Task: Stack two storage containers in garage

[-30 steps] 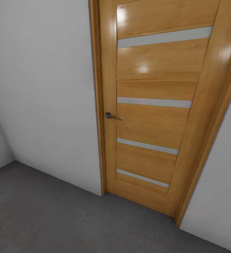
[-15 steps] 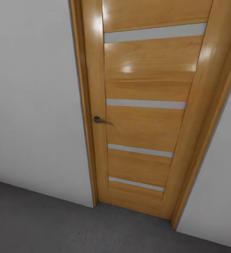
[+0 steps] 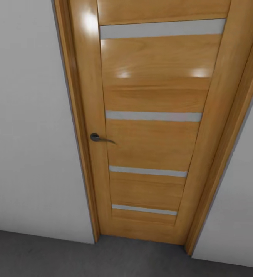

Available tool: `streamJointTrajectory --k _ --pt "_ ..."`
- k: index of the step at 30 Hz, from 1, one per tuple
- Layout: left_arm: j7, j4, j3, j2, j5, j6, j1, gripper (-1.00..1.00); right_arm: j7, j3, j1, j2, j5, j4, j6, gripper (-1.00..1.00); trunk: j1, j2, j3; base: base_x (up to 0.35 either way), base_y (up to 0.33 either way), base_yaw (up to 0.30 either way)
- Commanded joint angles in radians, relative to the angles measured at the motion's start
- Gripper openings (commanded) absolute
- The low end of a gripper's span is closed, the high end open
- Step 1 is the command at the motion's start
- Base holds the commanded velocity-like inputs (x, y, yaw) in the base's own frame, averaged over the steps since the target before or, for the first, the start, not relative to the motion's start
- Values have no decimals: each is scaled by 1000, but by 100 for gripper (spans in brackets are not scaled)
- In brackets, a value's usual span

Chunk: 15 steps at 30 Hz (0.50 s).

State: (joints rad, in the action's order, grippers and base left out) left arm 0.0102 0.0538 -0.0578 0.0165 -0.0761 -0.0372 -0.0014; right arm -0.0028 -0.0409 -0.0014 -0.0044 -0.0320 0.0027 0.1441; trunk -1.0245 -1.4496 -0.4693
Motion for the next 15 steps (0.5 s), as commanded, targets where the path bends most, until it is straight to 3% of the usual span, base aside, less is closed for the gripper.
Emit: streamJointTrajectory --k 1,15 --pt "1 0 -5 0 -7 -3 0 100 0 -4 0 0 -3 0 3 100 -1 0 -1 253 178 -75" --pt "1 1 -7 0 -7 -4 0 100 1 -7 0 0 -5 0 0 100 -1 0 -1 43 31 -10"
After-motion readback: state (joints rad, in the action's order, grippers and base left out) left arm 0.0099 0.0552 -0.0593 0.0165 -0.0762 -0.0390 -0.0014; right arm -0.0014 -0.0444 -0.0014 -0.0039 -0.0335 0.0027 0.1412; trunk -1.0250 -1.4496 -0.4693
